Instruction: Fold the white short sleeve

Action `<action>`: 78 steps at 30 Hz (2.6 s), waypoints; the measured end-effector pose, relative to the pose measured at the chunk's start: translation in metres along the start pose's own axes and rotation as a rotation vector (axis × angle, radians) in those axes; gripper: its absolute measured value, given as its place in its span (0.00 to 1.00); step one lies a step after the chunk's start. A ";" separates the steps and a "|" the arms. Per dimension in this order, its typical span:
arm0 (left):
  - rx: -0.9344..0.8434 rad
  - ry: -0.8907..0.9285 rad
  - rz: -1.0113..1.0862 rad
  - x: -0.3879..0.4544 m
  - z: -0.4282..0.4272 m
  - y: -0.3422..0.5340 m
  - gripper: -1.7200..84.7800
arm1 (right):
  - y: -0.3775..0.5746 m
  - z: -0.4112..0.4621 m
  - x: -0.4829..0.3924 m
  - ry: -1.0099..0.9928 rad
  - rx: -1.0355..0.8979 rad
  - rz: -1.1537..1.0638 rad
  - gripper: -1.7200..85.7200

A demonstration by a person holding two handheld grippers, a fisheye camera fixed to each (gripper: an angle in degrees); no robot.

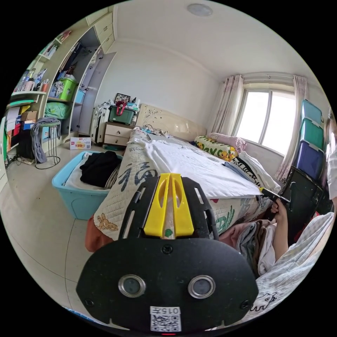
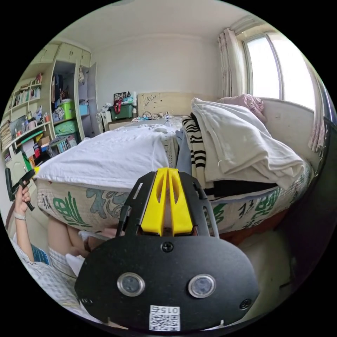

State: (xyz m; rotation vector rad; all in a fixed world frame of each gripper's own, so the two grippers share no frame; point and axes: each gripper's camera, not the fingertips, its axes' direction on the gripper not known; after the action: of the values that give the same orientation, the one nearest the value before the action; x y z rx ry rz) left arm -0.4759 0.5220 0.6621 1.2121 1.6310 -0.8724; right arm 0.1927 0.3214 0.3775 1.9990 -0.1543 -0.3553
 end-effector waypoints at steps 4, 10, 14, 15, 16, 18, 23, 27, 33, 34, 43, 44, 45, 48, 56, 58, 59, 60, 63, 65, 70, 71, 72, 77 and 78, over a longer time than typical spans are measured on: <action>-0.015 -0.029 0.014 0.010 -0.019 -0.006 0.02 | -0.005 0.002 -0.009 -0.011 -0.040 -0.026 0.01; -0.046 -0.052 0.022 0.025 -0.030 -0.018 0.02 | -0.012 0.026 -0.038 0.065 -0.145 -0.123 0.01; -0.026 -0.080 0.047 0.045 -0.049 -0.028 0.02 | -0.021 0.013 -0.034 0.014 -0.128 -0.088 0.01; -0.036 -0.088 0.054 0.050 -0.050 -0.031 0.02 | -0.023 0.013 -0.035 0.005 -0.135 -0.087 0.01; -0.043 -0.093 0.056 0.052 -0.050 -0.031 0.02 | -0.024 0.015 -0.036 0.004 -0.140 -0.089 0.01; -0.061 -0.098 0.050 0.056 -0.048 -0.034 0.02 | -0.029 0.023 -0.042 0.018 -0.166 -0.101 0.01; -0.062 -0.145 0.082 0.076 -0.058 -0.043 0.03 | -0.042 0.017 -0.044 0.009 -0.160 -0.095 0.01; -0.069 -0.161 0.090 0.088 -0.068 -0.049 0.05 | -0.054 0.010 -0.045 0.025 -0.173 -0.101 0.01; 0.116 -0.337 0.122 0.108 -0.109 -0.050 0.15 | -0.078 -0.010 -0.040 0.096 -0.188 -0.099 0.01; 0.153 -0.358 0.139 0.113 -0.114 -0.050 0.15 | -0.081 -0.014 -0.040 0.106 -0.183 -0.100 0.01; 0.357 -0.259 0.340 0.164 -0.108 -0.099 0.13 | -0.157 -0.093 -0.043 -0.019 0.082 -0.159 0.02; 0.341 -0.245 0.340 0.167 -0.093 -0.111 0.14 | -0.174 -0.099 -0.038 -0.125 0.104 -0.165 0.02; 0.321 -0.222 0.348 0.172 -0.076 -0.124 0.14 | -0.195 -0.102 -0.030 -0.221 0.114 -0.163 0.04; 0.275 -0.141 0.406 0.189 -0.019 -0.152 0.15 | -0.256 -0.088 -0.008 -0.278 0.112 -0.104 0.08; 0.045 0.052 0.472 0.250 0.195 -0.249 0.15 | -0.423 0.069 0.049 -0.370 -0.104 0.183 0.15; 0.004 0.067 0.518 0.275 0.253 -0.270 0.15 | -0.452 0.110 0.062 -0.330 -0.164 0.251 0.16; -0.049 0.097 0.546 0.292 0.296 -0.284 0.15 | -0.471 0.135 0.072 -0.326 -0.216 0.293 0.17; -0.115 0.125 0.555 0.307 0.344 -0.297 0.15 | -0.489 0.158 0.080 -0.349 -0.276 0.319 0.17; -0.204 0.126 0.553 0.338 0.460 -0.320 0.15 | -0.510 0.200 0.097 -0.413 -0.375 0.361 0.17; -0.262 0.130 0.537 0.357 0.532 -0.332 0.16 | -0.510 0.210 0.105 -0.392 -0.383 0.373 0.17; -0.381 0.157 0.496 0.425 0.722 -0.340 0.16 | -0.536 0.202 0.111 -0.379 -0.392 0.352 0.14; -0.388 0.167 0.469 0.441 0.766 -0.335 0.16 | -0.542 0.201 0.115 -0.353 -0.403 0.375 0.12; -0.408 0.178 0.422 0.455 0.810 -0.329 0.16 | -0.547 0.198 0.115 -0.351 -0.398 0.370 0.12; -0.548 0.171 0.337 0.511 0.957 -0.288 0.16 | -0.565 0.187 0.118 -0.353 -0.383 0.363 0.11; -0.571 0.142 0.352 0.525 0.983 -0.277 0.15 | -0.569 0.184 0.119 -0.353 -0.381 0.363 0.11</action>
State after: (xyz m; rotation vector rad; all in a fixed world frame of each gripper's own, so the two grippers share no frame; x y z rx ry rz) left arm -0.5626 -0.2693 -0.1663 1.1107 1.5613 -0.0844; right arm 0.2194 0.3825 -0.2284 1.4834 -0.6168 -0.4614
